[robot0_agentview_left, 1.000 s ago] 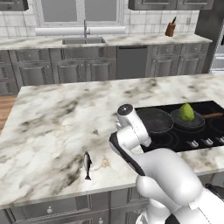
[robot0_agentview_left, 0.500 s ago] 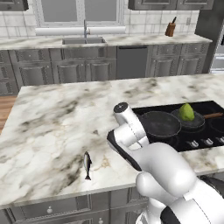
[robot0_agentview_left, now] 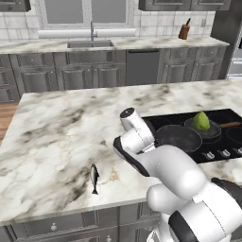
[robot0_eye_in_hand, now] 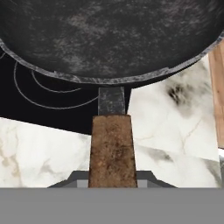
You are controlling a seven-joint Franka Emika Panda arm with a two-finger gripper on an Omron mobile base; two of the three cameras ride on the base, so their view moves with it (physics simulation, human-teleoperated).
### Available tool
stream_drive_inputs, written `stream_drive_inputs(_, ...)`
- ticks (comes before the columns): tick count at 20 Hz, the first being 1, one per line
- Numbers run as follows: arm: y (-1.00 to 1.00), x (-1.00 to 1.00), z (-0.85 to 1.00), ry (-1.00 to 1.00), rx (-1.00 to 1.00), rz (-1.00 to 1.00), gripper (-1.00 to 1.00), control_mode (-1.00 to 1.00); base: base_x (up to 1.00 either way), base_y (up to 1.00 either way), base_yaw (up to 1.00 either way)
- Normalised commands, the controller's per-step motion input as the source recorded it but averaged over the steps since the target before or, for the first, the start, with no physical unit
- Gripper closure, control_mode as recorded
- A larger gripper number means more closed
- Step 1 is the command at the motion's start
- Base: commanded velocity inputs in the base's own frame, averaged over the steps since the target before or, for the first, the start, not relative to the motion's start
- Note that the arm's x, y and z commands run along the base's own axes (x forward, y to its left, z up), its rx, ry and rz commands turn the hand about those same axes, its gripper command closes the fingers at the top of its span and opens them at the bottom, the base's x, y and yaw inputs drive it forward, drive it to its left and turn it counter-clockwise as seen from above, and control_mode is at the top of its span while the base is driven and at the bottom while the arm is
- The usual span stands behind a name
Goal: Place both pans onto different burners. Then place the lettuce and the fish on different pans.
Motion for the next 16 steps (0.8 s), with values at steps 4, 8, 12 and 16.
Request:
stream_drive_inputs(4, 0.00, 0.00, 0.00, 0.04, 0.00, -0.13, 1.00, -1.00, 0.00, 0.00, 0.00)
stream_drive_inputs(8, 0.00, 0.00, -0.06, 0.04, 0.00, -0.09, 1.00, -1.00, 0.00, 0.00, 0.00)
stream_drive_inputs(12, 0.00, 0.00, -0.13, 0.03, 0.00, -0.05, 1.00, -1.00, 0.00, 0.00, 0.00)
stream_drive_inputs(16, 0.00, 0.04, -0.20, 0.00, 0.00, 0.00, 1.00, -1.00, 0.00, 0.00, 0.00)
